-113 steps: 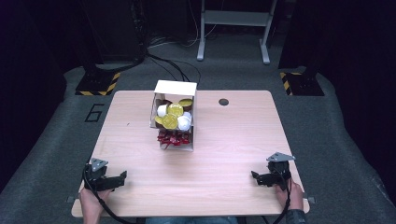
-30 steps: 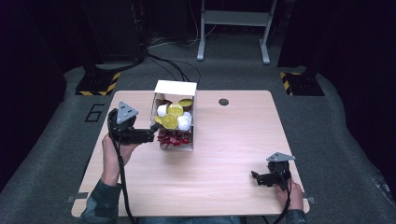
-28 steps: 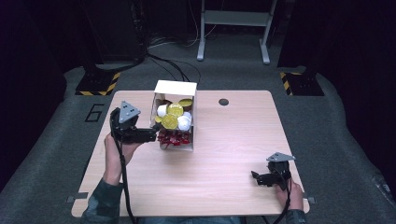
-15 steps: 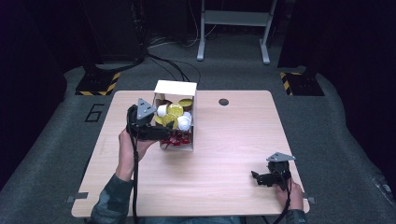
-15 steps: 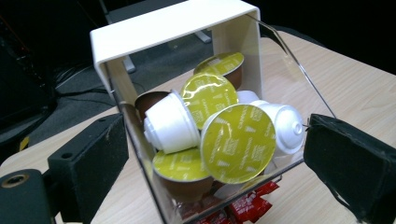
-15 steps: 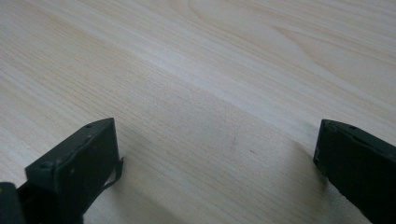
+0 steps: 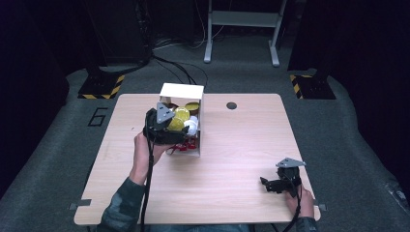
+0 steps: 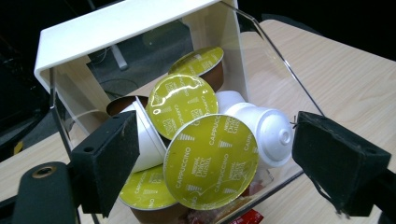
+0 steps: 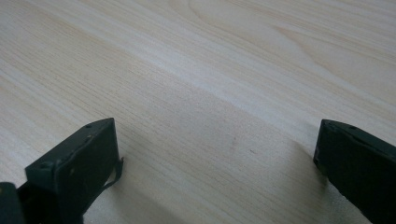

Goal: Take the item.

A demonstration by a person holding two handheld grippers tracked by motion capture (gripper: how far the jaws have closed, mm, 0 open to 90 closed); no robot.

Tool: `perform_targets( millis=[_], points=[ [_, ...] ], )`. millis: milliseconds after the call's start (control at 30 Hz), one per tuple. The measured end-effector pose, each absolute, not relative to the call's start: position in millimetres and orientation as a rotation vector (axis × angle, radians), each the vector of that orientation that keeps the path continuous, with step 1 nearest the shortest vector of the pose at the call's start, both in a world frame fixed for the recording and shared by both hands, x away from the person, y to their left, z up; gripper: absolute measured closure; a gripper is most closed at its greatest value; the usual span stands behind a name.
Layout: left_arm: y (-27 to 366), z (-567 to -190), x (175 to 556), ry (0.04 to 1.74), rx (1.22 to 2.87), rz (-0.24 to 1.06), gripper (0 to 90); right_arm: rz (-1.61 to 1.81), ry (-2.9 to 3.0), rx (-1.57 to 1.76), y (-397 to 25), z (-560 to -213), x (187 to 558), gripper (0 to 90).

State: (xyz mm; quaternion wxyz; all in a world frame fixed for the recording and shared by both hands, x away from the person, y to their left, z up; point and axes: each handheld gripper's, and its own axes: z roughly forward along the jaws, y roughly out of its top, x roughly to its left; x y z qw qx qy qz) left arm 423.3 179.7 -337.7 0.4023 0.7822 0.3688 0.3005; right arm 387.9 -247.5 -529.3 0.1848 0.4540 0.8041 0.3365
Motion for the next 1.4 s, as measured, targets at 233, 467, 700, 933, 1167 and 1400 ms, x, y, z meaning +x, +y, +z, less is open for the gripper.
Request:
perform_targets(
  millis=[233, 467, 700, 933, 1167, 1400],
  points=[
    [178.2, -343.3, 426.2, 0.940, 1.985, 0.754, 23.4, 0.945, 2.265, 1.277, -247.7, -529.3, 388.0, 0.0],
    [178.3, -346.3, 427.6, 0.941, 2.007, 0.748, 30.6, 0.948, 2.266, 1.279, -247.5, -529.3, 387.9, 0.0],
    [179.5, -347.9, 428.3, 0.947, 2.013, 0.737, 39.2, 0.948, 2.265, 1.279, -247.5, -529.3, 387.9, 0.0],
    [180.5, -348.9, 427.7, 0.942, 2.004, 0.743, 40.2, 0.945, 2.265, 1.277, -247.7, -529.3, 388.0, 0.0],
    [181.5, -348.9, 427.0, 0.938, 2.000, 0.741, 40.5, 0.948, 2.266, 1.279, -247.6, -529.3, 387.9, 0.0],
    [182.6, -347.7, 425.8, 0.930, 1.986, 0.748, 40.6, 0.949, 2.266, 1.280, -247.5, -529.3, 387.9, 0.0]
  ],
)
